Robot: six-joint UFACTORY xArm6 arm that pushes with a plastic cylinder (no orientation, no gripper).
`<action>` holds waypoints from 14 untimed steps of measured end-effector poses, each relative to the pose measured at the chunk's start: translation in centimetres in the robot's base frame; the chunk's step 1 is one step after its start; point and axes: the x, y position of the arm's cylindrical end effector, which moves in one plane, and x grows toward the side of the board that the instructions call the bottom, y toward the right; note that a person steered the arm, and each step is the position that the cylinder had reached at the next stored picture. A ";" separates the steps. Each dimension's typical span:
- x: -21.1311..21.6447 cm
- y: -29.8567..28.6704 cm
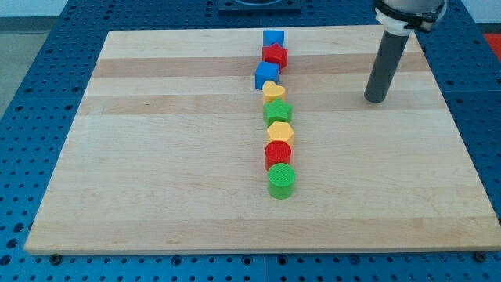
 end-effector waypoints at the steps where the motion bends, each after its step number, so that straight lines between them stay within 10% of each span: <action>1: 0.0 0.0; 14: 2.0 -0.3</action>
